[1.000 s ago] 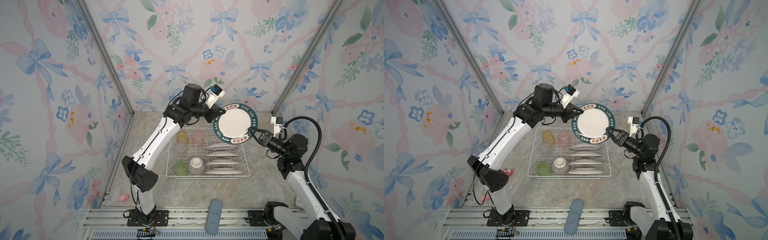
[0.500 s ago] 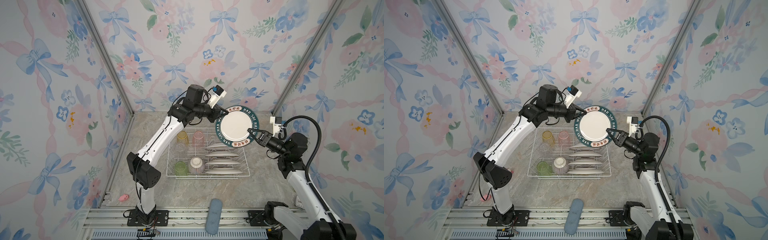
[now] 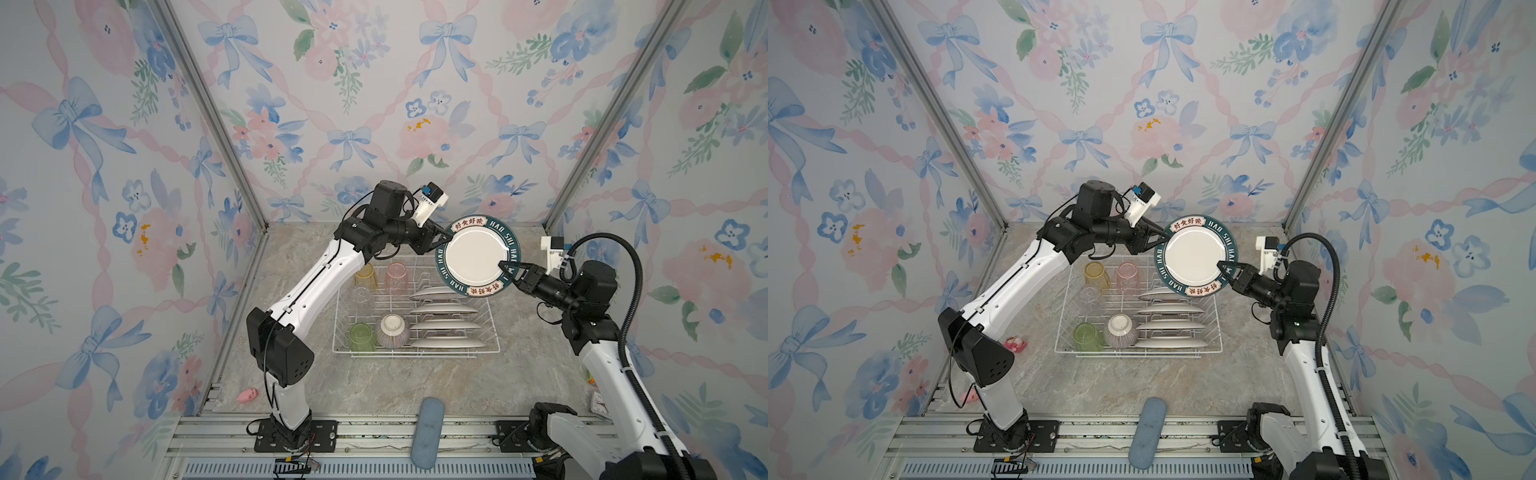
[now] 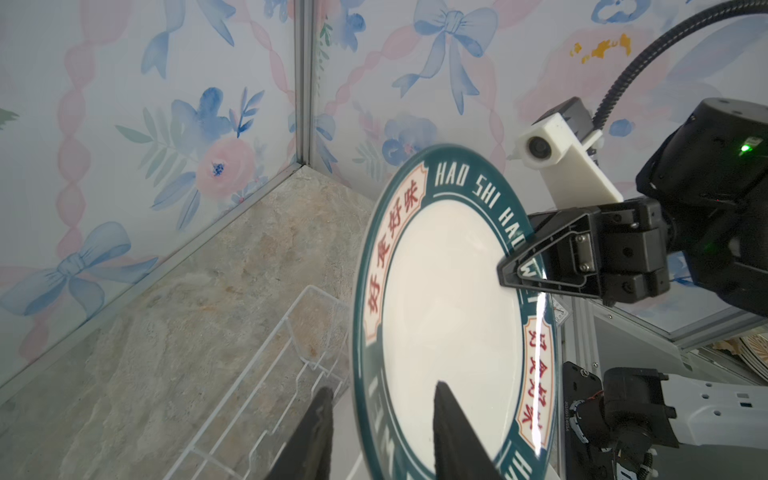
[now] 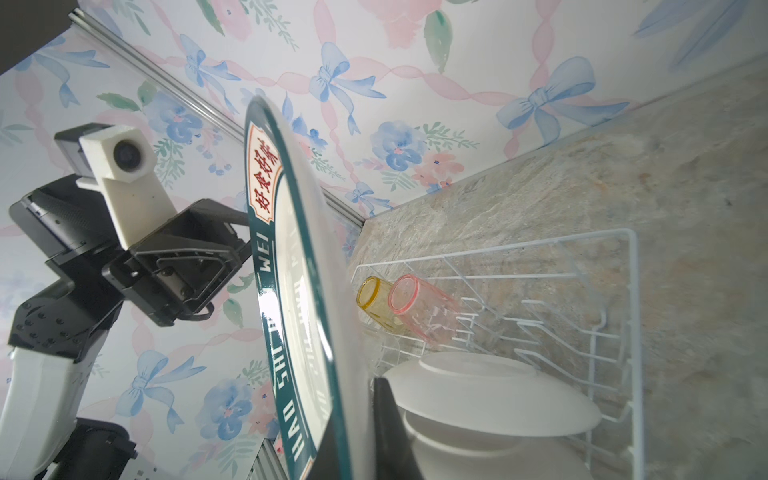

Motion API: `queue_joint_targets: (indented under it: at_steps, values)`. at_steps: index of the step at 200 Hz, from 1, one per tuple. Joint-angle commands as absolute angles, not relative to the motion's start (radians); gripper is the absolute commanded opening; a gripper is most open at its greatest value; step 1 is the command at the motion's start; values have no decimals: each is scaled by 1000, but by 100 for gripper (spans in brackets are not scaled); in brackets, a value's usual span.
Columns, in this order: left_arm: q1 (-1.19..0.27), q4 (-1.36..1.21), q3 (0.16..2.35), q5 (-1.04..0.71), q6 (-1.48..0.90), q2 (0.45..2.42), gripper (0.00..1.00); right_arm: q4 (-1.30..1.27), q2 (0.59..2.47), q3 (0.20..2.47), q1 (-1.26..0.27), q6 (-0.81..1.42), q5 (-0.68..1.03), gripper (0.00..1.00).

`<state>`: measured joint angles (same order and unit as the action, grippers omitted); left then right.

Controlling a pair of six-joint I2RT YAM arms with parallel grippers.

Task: Unload the mixed dishes from the dish rack
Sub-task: 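Open the left gripper and carry the plate away with the right gripper, then lower the plate onto the table beside the rack and release it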

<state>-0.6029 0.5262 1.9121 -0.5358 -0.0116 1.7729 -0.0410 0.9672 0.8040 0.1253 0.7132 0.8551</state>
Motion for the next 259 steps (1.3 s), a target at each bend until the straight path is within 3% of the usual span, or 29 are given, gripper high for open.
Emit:
queue_joint_targets:
  at_steps: [1, 8, 90, 156, 259]
  values:
    - [-609, 513, 1831, -483, 11, 1650, 39, 60, 970, 861, 198, 671, 811, 0]
    - [-612, 509, 1794, -488, 8, 1623, 45, 91, 976, 866, 228, 663, 802, 0]
    - [-701, 496, 1493, -278, -8, 1480, 45, 293, 1117, 847, 481, 518, 519, 4]
    - [-709, 476, 1416, -188, 1, 1526, 39, 197, 1260, 779, 487, 528, 473, 9]
    - [-774, 447, 1416, -34, 88, 1584, 30, -56, 1529, 765, 471, 648, 529, 10]
